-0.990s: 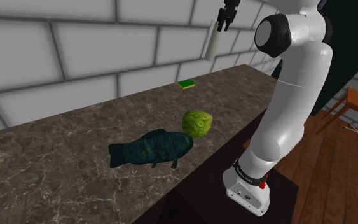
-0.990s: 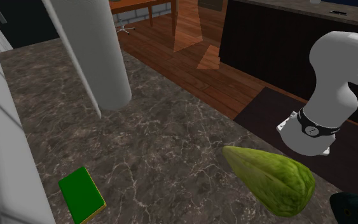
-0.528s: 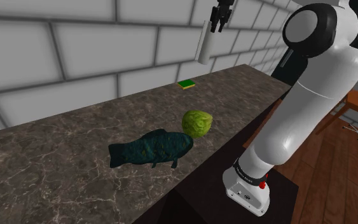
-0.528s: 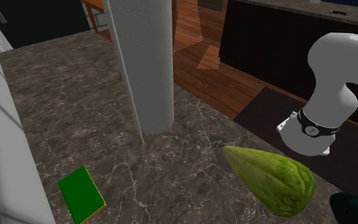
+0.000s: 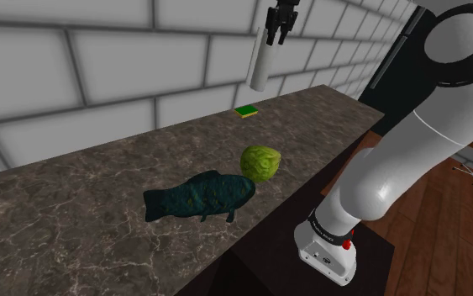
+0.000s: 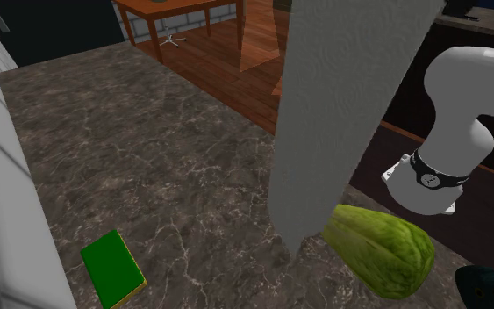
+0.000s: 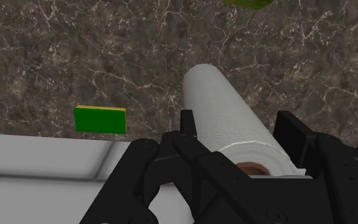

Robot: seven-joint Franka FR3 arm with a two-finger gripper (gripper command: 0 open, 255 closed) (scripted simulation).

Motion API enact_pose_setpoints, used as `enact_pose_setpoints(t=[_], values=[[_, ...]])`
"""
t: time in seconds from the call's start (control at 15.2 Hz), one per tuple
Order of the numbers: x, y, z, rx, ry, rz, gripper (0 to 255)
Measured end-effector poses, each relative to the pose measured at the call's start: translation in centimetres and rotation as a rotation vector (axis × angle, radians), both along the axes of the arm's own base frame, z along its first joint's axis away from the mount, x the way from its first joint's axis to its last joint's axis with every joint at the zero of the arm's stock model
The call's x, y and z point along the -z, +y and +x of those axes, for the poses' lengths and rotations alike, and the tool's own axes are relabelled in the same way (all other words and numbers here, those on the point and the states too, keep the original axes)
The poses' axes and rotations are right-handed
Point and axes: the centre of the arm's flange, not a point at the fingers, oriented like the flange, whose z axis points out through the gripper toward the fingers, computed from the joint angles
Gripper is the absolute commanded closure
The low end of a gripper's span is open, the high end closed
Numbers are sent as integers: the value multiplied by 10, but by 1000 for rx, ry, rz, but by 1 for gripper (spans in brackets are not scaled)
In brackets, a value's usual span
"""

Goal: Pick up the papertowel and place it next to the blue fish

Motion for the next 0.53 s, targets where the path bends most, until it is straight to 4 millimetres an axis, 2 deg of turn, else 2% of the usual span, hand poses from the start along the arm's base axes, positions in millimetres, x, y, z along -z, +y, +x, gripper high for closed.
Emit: enact_pose_setpoints(t=[0.53], values=[[-2,103,-17,0,0,-1,255]])
